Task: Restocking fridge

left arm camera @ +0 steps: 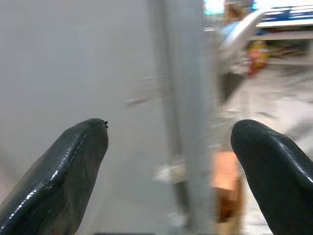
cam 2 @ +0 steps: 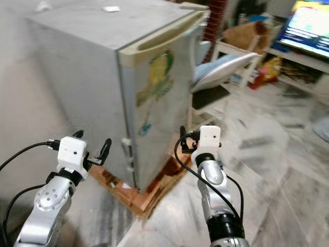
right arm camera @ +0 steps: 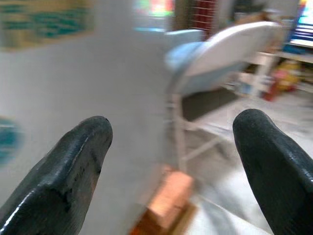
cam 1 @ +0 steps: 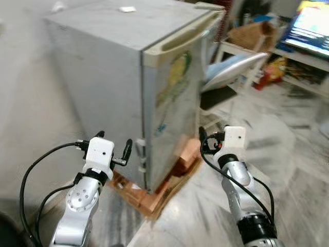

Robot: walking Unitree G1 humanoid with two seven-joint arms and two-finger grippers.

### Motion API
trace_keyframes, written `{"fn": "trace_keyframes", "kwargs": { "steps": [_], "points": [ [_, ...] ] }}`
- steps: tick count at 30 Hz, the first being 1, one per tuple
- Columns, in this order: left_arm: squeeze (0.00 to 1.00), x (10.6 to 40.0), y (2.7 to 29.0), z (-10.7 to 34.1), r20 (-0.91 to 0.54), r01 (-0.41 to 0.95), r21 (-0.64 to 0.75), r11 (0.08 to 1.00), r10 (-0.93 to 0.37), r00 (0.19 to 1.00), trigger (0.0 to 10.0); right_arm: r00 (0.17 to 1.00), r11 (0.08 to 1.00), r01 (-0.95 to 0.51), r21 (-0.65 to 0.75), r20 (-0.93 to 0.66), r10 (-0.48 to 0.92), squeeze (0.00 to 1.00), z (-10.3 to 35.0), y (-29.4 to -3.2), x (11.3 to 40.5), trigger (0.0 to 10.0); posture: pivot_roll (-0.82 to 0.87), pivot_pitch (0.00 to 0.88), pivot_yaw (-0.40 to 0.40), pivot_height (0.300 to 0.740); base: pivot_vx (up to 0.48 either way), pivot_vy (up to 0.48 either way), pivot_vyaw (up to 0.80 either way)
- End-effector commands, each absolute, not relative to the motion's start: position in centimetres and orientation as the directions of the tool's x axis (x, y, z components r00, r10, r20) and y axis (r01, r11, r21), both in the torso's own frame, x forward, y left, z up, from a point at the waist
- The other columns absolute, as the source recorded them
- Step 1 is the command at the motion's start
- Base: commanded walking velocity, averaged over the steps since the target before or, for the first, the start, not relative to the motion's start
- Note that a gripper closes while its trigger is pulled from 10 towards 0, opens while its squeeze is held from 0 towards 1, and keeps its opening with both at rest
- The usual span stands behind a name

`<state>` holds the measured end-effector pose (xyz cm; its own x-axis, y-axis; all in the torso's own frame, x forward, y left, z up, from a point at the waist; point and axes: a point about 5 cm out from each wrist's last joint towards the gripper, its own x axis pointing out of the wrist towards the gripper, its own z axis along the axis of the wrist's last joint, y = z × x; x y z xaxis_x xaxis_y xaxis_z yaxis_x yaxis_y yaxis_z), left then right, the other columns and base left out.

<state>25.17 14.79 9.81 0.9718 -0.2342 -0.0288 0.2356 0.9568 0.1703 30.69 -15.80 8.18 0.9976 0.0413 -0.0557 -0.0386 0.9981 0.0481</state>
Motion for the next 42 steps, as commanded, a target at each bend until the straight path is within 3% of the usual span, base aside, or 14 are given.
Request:
{"fn": "trace_keyframes", "kwargs": {
  "steps": [1, 14, 32, 42],
  "points": [
    [0.00, 25.3, 14.2, 10.3, -0.009, 0.258, 0.164, 0.952, -0.260, 0.966, 10.0, 0.998, 0.999, -0.020, 0.042, -0.052, 0.022, 0.00, 8.3, -16.3, 30.7, 10.0, 0.13, 0.000, -0.046, 0.740, 0.000, 0.000, -0.80],
    [0.00, 25.4, 14.1, 10.3, -0.008, 0.261, 0.168, 0.951, -0.263, 0.965, 10.0, 0.998, 0.999, -0.022, 0.039, -0.052, 0.024, 0.00, 8.2, -16.3, 30.7, 10.0, 0.12, 0.000, -0.048, 0.740, 0.000, 0.362, -0.78],
    [0.00, 25.3, 14.1, 10.2, -0.008, 0.250, 0.182, 0.951, -0.252, 0.968, 10.0, 0.998, 0.999, -0.019, 0.033, -0.063, 0.021, 0.00, 8.0, -16.7, 30.5, 10.0, 0.13, 0.000, -0.052, 0.740, 0.000, 0.000, -0.52],
    [0.00, 25.2, 15.2, 9.8, -0.033, 0.185, 0.171, 0.968, -0.182, 0.983, 10.0, 0.988, 0.997, -0.053, 0.056, -0.142, 0.061, 0.00, 6.6, -16.3, 29.8, 10.0, 0.13, 0.000, -0.055, 0.740, 0.000, 0.000, 0.00]
  ]
}}
